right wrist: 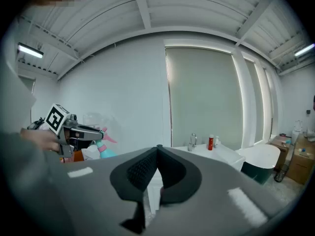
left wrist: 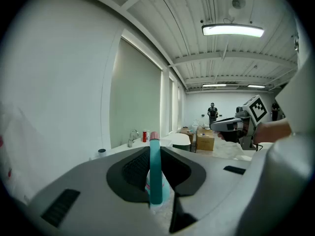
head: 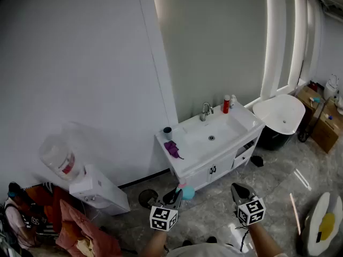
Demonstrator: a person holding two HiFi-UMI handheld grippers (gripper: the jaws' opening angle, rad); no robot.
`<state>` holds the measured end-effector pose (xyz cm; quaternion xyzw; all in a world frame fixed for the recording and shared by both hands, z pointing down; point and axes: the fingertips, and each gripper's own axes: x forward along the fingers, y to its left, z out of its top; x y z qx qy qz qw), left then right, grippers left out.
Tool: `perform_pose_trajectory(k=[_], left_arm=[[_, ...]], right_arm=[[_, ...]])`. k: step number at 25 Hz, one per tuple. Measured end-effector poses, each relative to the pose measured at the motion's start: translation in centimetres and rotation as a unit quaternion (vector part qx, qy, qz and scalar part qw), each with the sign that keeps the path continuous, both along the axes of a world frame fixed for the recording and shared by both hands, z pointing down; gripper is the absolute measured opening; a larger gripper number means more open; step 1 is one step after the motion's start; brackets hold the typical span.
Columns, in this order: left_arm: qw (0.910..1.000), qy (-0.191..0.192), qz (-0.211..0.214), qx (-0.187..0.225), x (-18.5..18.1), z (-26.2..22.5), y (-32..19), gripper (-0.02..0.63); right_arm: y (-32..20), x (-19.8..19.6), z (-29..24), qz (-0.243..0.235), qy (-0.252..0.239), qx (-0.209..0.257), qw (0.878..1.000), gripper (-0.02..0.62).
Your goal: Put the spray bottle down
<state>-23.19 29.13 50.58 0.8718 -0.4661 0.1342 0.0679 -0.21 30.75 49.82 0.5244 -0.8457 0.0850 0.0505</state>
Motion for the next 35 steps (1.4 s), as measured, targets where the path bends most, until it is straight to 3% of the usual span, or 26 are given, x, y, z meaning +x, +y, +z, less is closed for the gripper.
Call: perform_pose_trajectory(k=[15,35], left_arm=[[0.9999,-0.005,-0.009,-0.002,0.3,0.5,-0.9,0.066],[0.9975,-0.008,-0.065,-0.027,5.5,3.9,-3.4,0.066]], right_arm=[[-1.6,1.1,1.7,0.003,-0.006,-0.024,1.0,0.009],[-7.3,6.0,5.7,-0.047,-0.024,-0.056,0.997,0.011]])
